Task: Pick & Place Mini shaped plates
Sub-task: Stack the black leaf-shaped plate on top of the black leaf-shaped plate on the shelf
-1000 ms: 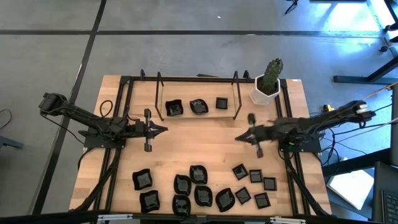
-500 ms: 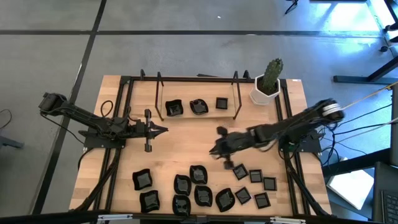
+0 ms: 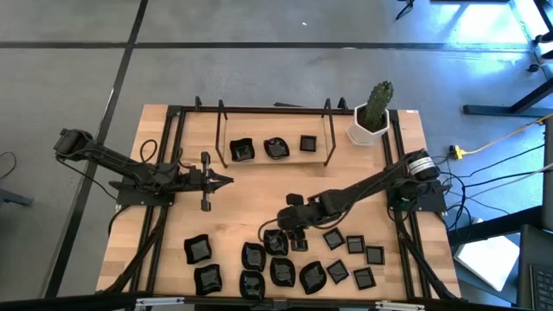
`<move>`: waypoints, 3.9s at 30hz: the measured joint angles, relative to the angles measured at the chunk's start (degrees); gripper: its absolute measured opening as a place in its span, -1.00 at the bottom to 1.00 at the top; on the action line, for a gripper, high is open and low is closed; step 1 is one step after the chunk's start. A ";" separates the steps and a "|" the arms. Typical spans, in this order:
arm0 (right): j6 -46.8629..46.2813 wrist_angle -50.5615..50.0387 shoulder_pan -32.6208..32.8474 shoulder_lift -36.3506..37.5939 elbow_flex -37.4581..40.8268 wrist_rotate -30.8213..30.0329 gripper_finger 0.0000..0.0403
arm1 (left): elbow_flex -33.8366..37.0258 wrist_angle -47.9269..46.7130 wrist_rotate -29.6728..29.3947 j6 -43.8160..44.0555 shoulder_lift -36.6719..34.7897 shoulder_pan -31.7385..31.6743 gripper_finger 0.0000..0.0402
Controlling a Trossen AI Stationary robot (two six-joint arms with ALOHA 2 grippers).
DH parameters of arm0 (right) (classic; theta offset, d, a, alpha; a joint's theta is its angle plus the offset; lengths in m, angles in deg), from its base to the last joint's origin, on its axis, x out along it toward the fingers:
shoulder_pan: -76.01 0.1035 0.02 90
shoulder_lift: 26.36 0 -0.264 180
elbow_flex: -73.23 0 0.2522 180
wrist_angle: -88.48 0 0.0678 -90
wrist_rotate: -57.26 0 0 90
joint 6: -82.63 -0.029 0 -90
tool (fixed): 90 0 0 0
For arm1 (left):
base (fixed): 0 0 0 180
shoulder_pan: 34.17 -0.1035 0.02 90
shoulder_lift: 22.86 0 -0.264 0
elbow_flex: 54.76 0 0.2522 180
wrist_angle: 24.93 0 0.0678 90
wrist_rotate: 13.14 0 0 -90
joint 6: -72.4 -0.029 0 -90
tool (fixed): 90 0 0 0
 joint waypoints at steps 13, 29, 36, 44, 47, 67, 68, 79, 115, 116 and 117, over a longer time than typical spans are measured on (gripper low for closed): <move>-3.96 1.15 -1.28 -4.18 0.12 0.40 -0.02 | 0.00 -0.35 -0.04 0.11 -0.01 0.00 -0.96; -4.82 2.70 -1.58 -5.31 0.17 3.83 -0.02 | 0.00 -0.36 -0.07 0.11 0.00 -0.01 -0.95; -4.95 2.82 -1.38 -5.53 0.17 3.92 -0.02 | 0.00 -0.35 -0.09 0.11 0.00 0.01 -0.98; -5.81 4.18 -1.38 -7.49 0.13 3.81 -0.02 | 0.00 -0.35 -0.09 0.09 0.00 -0.01 -0.96; -5.80 4.16 -1.39 -7.30 0.13 3.83 -0.04 | 0.00 -0.35 -0.09 0.10 0.00 0.00 -0.97; 0.79 2.63 -1.74 -7.03 -1.34 0.58 -0.94 | 0.00 -0.53 -0.11 0.09 0.00 0.00 -0.98; 1.71 1.24 -1.87 -7.03 -2.26 0.53 -0.96 | 0.00 -0.55 -0.11 0.09 0.00 0.01 -0.98; 10.52 -16.33 -6.46 -6.18 -15.38 -6.36 -0.98 | 0.00 -0.83 -0.11 0.09 0.00 0.01 -0.99; 27.07 -29.57 -38.63 -8.45 -32.46 4.48 -0.99 | 0.00 -1.64 -1.44 -0.94 -0.02 0.00 -0.96; 27.09 -29.56 -38.64 -8.63 -32.46 4.34 -0.99 | 0.00 -1.64 -1.42 -0.94 0.00 0.01 -0.96; 27.09 -29.50 -38.63 -8.77 -32.46 3.85 -0.98 | 0.00 -1.64 -1.44 -0.94 -0.02 0.01 -0.97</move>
